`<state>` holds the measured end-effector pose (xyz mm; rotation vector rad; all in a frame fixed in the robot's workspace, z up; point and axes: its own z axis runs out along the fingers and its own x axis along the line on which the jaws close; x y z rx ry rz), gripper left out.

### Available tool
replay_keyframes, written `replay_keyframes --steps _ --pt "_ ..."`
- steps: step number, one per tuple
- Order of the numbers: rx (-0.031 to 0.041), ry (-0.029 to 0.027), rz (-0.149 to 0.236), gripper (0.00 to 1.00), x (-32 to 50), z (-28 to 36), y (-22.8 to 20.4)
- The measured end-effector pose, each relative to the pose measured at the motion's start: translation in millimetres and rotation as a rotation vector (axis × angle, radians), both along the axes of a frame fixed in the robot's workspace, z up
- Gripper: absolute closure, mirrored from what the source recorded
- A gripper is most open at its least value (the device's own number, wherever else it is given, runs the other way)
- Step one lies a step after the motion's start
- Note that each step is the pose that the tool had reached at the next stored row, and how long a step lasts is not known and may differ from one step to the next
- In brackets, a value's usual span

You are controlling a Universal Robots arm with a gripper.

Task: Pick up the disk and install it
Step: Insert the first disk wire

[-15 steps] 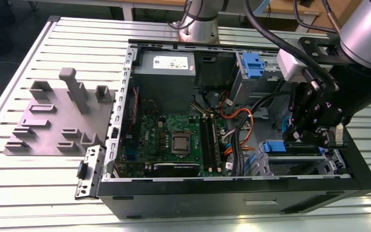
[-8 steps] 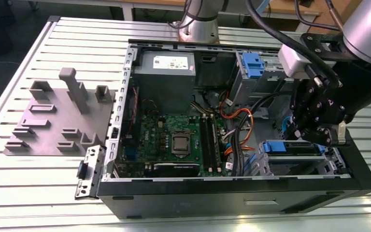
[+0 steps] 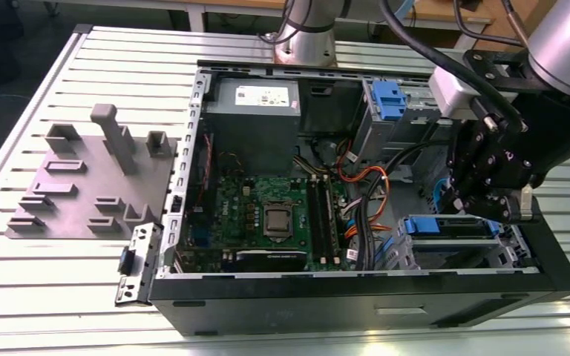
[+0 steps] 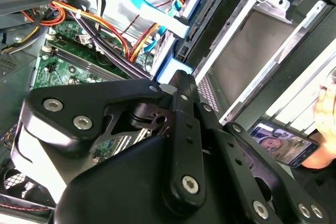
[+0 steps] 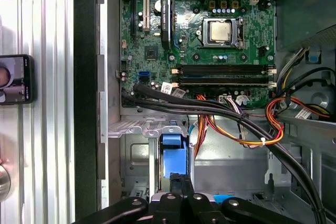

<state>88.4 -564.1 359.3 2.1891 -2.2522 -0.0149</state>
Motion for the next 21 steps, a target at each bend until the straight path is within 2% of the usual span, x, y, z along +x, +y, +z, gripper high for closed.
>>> replay_keyframes --steps 17,21 --pt "0.0000 0.0000 0.000 0.89 2.7 0.0 0.0" --pt "0.0000 0.0000 0.000 0.89 6.6 -0.1 -0.1"
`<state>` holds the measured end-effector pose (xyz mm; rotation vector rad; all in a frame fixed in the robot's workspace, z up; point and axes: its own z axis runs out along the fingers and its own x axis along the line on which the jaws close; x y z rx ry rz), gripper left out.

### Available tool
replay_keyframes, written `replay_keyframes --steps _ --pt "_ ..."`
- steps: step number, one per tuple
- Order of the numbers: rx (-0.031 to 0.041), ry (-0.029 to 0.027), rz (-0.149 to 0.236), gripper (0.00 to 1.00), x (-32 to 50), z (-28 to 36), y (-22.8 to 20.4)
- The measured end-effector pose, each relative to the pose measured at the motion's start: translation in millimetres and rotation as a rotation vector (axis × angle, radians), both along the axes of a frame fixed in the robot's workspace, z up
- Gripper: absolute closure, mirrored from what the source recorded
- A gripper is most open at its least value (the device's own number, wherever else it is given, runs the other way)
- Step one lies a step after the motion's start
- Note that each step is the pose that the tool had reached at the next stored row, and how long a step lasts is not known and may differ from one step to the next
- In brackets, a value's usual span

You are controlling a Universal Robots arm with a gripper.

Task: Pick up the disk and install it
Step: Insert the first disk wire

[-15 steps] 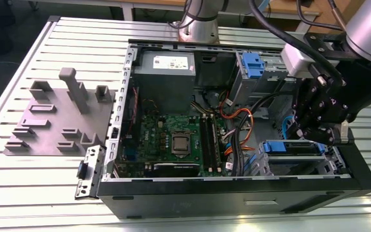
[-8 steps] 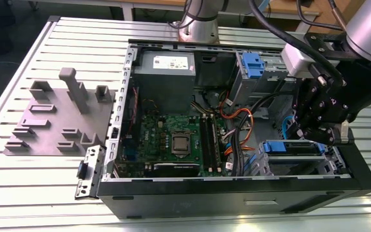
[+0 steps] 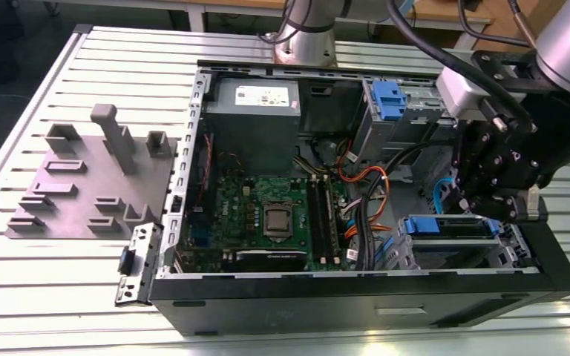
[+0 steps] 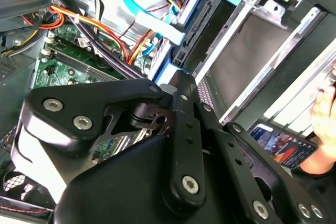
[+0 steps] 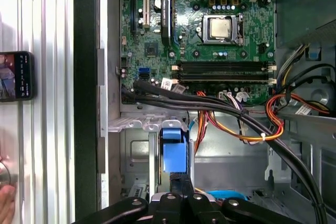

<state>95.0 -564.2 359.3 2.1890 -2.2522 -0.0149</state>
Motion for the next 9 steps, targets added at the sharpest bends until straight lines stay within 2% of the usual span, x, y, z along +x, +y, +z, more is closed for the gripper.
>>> replay_keyframes --steps 9 --pt "0.0000 0.0000 0.000 0.89 23.3 -0.5 0.1"
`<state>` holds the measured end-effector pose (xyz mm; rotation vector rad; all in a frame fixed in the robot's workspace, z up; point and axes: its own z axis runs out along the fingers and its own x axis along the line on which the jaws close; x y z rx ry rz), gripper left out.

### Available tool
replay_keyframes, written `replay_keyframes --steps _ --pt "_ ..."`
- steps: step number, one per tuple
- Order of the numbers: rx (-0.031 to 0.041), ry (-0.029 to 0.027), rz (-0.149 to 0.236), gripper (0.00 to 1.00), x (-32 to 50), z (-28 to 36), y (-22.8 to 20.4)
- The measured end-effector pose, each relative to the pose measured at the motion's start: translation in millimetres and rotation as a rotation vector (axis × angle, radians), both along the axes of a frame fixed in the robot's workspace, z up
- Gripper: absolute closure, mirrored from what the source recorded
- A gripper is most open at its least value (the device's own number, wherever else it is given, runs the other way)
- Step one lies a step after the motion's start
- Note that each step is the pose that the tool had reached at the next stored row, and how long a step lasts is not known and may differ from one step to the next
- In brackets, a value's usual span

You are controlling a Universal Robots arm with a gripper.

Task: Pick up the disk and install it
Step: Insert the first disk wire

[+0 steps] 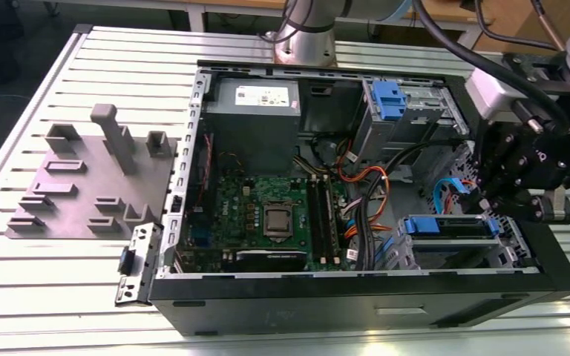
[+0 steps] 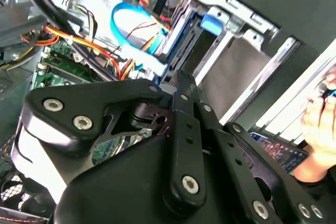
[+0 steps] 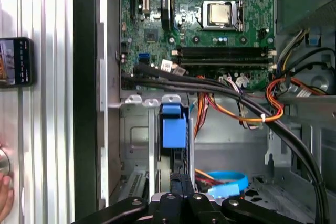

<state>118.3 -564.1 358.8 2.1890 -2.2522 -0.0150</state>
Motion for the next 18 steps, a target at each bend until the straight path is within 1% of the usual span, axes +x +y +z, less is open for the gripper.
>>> replay_keyframes --steps 2,8,18 --pt "0.0000 0.0000 0.000 0.89 4.0 -0.1 0.0" --pt "0.0000 0.0002 0.000 0.89 12.3 -0.1 0.1" --pt "0.0000 0.0002 0.000 0.89 12.8 -0.1 0.0"
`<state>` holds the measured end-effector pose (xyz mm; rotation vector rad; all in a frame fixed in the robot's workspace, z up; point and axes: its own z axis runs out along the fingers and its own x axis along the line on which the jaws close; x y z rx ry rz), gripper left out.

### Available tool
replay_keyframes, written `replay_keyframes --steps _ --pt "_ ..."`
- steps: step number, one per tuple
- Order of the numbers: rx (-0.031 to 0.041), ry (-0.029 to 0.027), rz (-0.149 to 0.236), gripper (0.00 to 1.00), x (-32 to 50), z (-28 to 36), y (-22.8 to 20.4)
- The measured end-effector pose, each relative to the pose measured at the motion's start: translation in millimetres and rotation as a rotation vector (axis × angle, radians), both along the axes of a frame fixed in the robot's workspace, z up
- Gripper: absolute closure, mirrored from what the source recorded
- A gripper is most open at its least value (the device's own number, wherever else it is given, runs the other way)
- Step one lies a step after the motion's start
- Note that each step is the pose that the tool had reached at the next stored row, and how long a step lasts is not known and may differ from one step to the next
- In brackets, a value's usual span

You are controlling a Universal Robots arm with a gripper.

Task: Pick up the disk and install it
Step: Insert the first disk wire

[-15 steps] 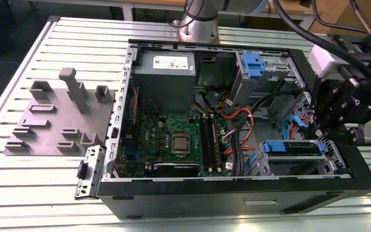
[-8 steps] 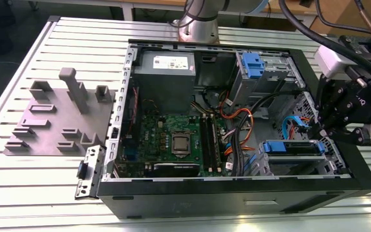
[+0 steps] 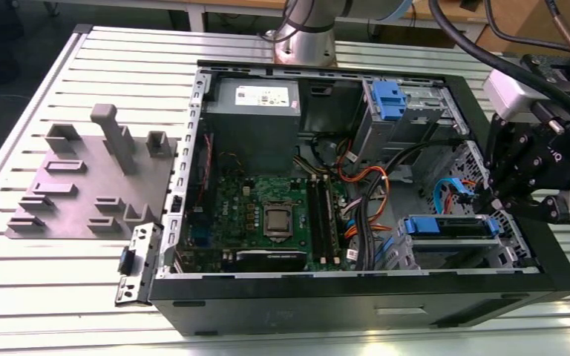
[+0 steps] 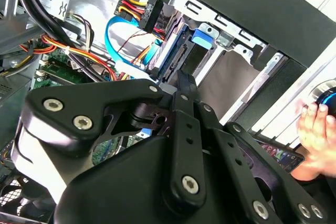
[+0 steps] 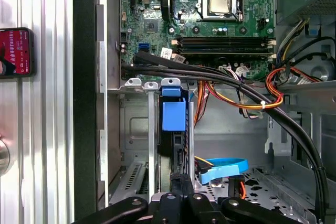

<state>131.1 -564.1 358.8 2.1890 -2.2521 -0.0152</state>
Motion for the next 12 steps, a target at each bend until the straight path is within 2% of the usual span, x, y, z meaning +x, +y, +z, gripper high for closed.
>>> replay_keyframes --steps 5,12 --pt "0.0001 0.0000 0.000 0.89 0.7 -0.1 0.7" --pt "0.0000 0.0007 0.000 0.89 6.7 -0.7 5.5"
